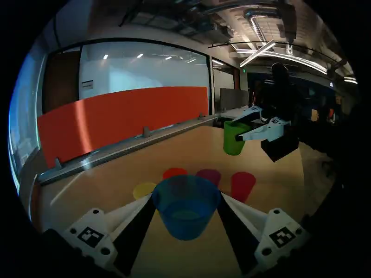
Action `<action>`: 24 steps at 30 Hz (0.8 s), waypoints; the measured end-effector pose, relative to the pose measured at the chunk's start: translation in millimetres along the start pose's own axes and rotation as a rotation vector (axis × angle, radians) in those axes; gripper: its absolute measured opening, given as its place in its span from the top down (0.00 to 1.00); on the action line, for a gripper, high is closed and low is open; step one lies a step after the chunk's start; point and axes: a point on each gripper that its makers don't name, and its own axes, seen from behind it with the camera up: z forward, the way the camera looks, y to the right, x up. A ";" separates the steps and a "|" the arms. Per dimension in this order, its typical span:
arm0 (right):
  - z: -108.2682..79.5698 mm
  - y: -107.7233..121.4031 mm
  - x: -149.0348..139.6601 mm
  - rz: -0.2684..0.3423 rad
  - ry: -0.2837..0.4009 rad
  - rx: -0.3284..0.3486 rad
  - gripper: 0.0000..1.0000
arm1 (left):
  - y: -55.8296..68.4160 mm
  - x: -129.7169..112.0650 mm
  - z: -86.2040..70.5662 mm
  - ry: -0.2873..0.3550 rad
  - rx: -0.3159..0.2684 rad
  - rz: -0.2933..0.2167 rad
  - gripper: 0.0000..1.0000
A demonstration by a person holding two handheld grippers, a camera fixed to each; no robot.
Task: Pour water
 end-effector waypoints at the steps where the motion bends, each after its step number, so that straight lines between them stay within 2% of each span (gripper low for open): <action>1: -0.1 -1.7 2.5 0.002 0.010 0.001 0.06 | 0.2 0.7 -0.5 0.002 0.000 0.000 0.12; 13: 0.5 -9.4 28.8 0.013 0.116 -0.012 0.06 | -1.3 13.1 -4.0 0.045 0.001 -0.017 0.12; 24: 4.1 -13.3 50.6 0.015 0.186 -0.013 0.06 | -1.3 26.0 -6.6 0.089 -0.002 -0.039 0.12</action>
